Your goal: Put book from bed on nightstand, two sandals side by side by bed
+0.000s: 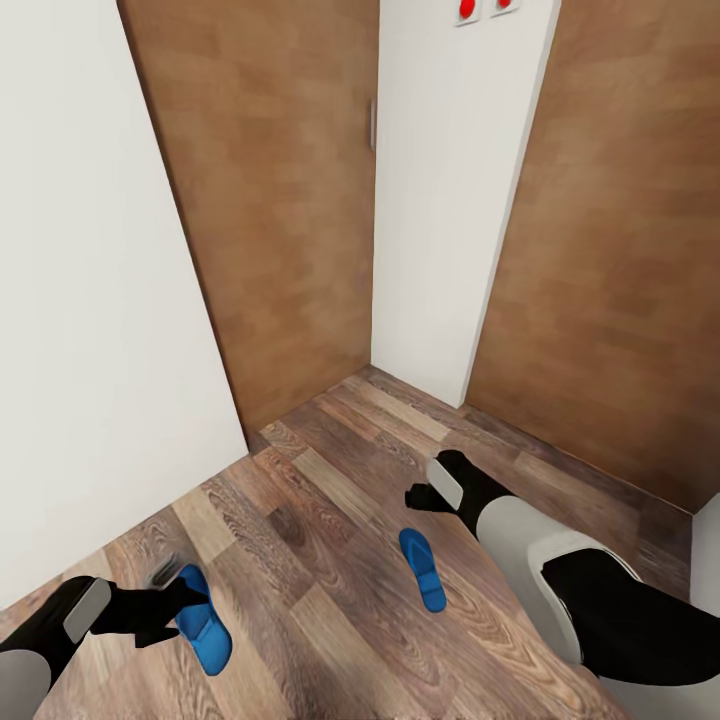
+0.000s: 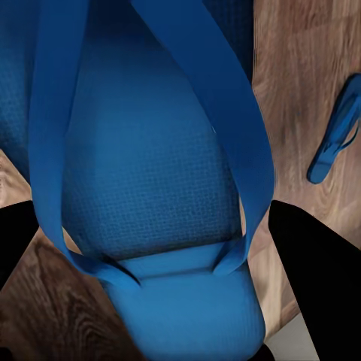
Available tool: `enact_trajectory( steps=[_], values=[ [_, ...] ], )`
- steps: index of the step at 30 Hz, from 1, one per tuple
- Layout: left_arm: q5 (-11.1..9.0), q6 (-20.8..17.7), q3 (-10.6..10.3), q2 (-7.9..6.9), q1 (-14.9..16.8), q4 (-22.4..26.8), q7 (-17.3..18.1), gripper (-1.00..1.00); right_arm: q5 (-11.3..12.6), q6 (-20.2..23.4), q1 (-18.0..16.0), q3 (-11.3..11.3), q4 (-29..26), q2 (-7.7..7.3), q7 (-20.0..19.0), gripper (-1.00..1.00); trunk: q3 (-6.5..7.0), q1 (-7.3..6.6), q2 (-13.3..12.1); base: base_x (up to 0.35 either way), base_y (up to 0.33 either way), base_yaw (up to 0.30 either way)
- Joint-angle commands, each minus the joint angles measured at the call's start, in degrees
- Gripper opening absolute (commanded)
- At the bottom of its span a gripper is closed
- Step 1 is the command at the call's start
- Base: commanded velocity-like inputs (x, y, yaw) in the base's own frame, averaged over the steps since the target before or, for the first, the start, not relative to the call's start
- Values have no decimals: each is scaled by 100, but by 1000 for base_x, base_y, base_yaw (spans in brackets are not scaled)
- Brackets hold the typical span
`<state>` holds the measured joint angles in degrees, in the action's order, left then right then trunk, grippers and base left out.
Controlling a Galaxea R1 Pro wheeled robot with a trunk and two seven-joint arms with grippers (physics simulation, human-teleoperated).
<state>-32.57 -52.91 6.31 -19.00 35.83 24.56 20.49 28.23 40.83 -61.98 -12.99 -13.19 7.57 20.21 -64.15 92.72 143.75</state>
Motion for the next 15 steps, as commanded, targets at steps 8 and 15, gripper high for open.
enact_trajectory(
  steps=[8,15],
  values=[
    [28,-36,37,5,3,5,34,-100,53,-10,0,-42,8,-2,45,100,-183,19,13,0,0,0],
    [26,-36,30,10,3,5,34,-100,50,-11,-2,-79,10,-2,45,100,-338,37,23,0,0,0]
  ],
)
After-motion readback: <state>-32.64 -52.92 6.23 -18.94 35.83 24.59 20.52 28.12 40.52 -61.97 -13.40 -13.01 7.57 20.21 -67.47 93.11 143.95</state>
